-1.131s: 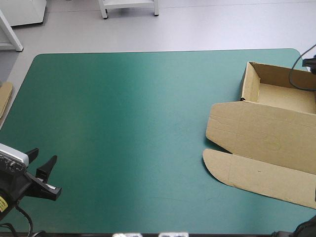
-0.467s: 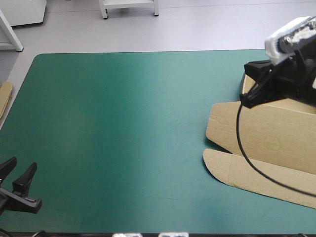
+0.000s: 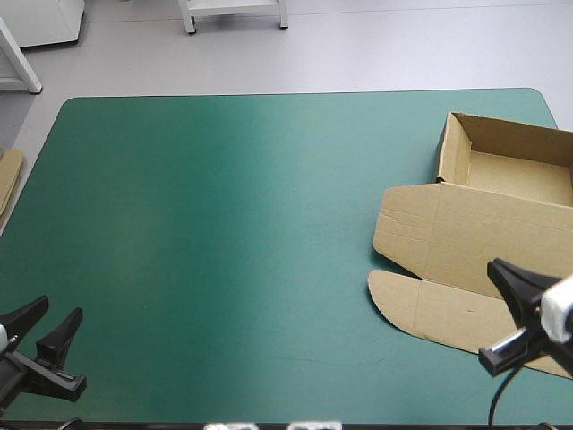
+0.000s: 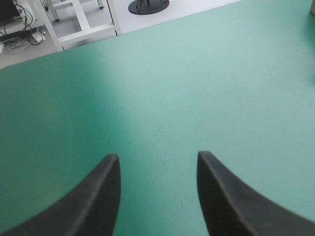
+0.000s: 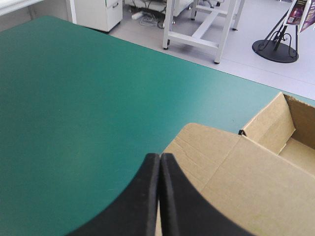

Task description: Fold the box

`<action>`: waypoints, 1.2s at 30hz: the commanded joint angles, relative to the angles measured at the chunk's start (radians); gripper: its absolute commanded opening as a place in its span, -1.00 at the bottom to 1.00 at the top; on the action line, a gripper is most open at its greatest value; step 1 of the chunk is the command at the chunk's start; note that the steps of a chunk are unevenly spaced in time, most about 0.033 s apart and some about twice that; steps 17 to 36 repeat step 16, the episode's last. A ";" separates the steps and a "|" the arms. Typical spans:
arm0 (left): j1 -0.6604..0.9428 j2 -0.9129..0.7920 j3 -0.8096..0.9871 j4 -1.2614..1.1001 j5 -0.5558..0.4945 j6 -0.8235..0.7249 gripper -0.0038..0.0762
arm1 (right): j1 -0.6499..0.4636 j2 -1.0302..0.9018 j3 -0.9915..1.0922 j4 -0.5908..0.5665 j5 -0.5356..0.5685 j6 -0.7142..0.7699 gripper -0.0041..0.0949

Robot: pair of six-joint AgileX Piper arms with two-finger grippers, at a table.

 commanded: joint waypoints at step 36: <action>-0.001 -0.219 0.330 -0.173 -0.183 -0.005 -0.15 | 0.002 -0.417 0.489 0.071 -0.099 -0.032 -0.94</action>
